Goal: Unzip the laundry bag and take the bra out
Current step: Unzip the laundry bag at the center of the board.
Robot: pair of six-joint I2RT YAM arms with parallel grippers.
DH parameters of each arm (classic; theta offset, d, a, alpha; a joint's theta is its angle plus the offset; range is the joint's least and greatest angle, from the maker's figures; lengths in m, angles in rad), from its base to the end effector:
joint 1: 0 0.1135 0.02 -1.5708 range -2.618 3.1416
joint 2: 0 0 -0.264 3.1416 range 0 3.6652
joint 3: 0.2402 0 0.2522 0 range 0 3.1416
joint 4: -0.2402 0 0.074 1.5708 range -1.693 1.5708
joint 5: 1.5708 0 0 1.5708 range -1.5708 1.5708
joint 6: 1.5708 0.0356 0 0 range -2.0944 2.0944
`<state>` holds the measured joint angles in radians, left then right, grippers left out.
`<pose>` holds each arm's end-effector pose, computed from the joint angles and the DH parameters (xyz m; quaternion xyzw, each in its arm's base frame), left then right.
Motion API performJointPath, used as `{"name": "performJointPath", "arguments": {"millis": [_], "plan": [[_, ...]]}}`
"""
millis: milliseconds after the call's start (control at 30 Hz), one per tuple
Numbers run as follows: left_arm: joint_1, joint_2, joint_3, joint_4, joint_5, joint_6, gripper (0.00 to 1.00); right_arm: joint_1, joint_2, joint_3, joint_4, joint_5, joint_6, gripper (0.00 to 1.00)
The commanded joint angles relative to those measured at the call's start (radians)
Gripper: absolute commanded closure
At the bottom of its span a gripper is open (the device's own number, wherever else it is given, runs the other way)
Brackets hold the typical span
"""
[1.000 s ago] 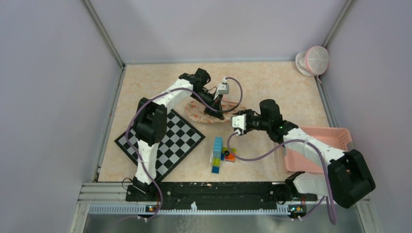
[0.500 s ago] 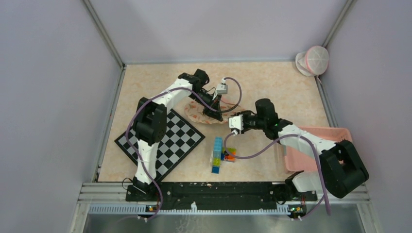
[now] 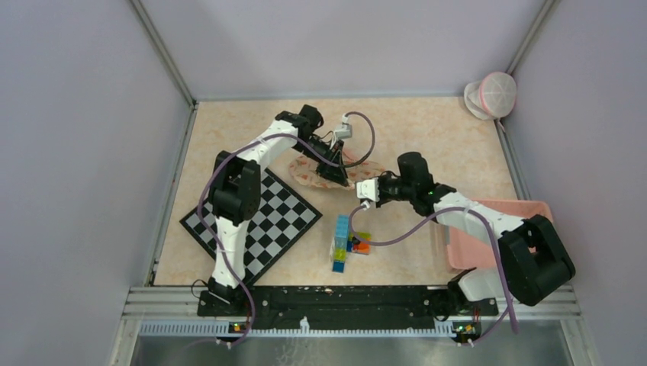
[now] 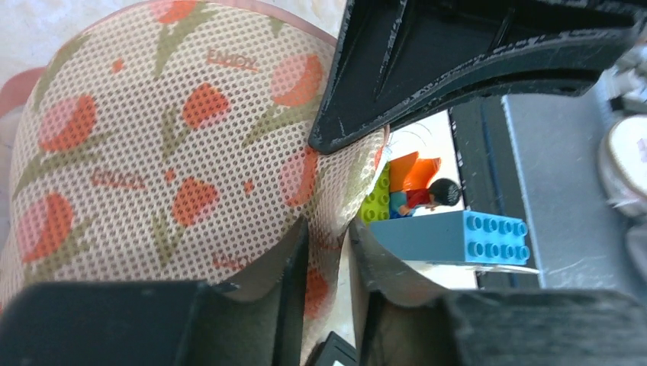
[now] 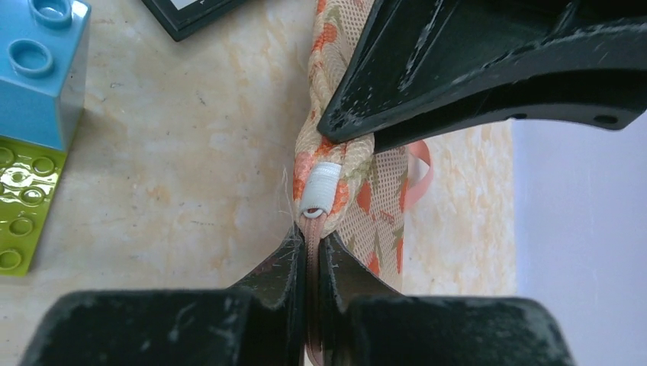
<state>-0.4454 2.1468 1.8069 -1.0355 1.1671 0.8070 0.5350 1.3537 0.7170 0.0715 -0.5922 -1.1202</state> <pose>0.3756 -0.2156 0.2235 0.5303 0.6414 -0.5248 0.1787 0.2335 0.1615 0.2185 -0.7122 0.4636 0.1119 0.5151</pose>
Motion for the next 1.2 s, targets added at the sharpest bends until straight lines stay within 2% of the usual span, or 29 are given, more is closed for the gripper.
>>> {"name": "performJointPath", "arguments": {"millis": [0, 67, 200, 300, 333, 400, 500, 567, 633, 667, 733, 800, 867, 967, 1033, 1167], "plan": [[0.052, -0.021, 0.028, 0.058, 0.101, -0.1, 0.63, 0.014, 0.005, 0.052, 0.025, -0.039, 0.052, 1.0], [0.079, -0.05, -0.009, 0.117, 0.107, -0.156, 0.57, 0.014, 0.005, 0.058, 0.022, -0.055, 0.084, 1.0], [0.123, -0.167, -0.169, 0.353, 0.081, -0.306, 0.44, 0.014, 0.005, 0.062, 0.035, -0.084, 0.168, 1.0], [0.147, -0.284, -0.326, 0.589, 0.024, -0.459, 0.11, 0.014, 0.001, 0.052, 0.07, -0.084, 0.226, 1.0], [0.154, -0.323, -0.382, 0.67, -0.006, -0.507, 0.02, 0.013, -0.002, 0.045, 0.082, -0.081, 0.24, 1.0], [0.163, -0.4, -0.47, 0.79, -0.064, -0.56, 0.01, 0.014, -0.009, 0.031, 0.103, -0.078, 0.258, 1.0], [0.174, -0.504, -0.534, 0.883, -0.16, -0.59, 0.01, 0.014, -0.024, 0.004, 0.138, -0.072, 0.278, 1.0], [0.186, -0.548, -0.575, 0.935, -0.18, -0.643, 0.01, 0.014, -0.033, -0.01, 0.157, -0.072, 0.292, 1.0], [0.198, -0.583, -0.634, 1.013, -0.204, -0.766, 0.01, 0.014, -0.042, -0.017, 0.167, -0.076, 0.295, 1.0], [0.204, -0.589, -0.658, 1.082, -0.148, -0.751, 0.01, 0.013, -0.044, -0.018, 0.17, -0.076, 0.296, 1.0], [0.21, -0.571, -0.649, 1.048, 0.002, -0.628, 0.01, 0.014, -0.046, -0.022, 0.178, -0.076, 0.305, 1.0], [0.205, -0.53, -0.637, 0.991, 0.035, -0.651, 0.01, 0.013, -0.052, -0.028, 0.198, -0.073, 0.322, 1.0], [0.194, -0.518, -0.664, 1.012, -0.028, -0.724, 0.01, 0.014, -0.056, -0.036, 0.214, -0.072, 0.337, 1.0], [0.15, -0.537, -0.704, 1.022, -0.157, -0.738, 0.01, 0.014, -0.058, -0.04, 0.22, -0.072, 0.348, 1.0], [0.128, -0.534, -0.713, 1.028, -0.19, -0.76, 0.01, 0.014, -0.061, -0.043, 0.223, -0.075, 0.351, 1.0], [0.112, -0.534, -0.762, 1.157, -0.223, -0.853, 0.01, 0.014, -0.062, -0.045, 0.225, -0.081, 0.359, 1.0]]}}
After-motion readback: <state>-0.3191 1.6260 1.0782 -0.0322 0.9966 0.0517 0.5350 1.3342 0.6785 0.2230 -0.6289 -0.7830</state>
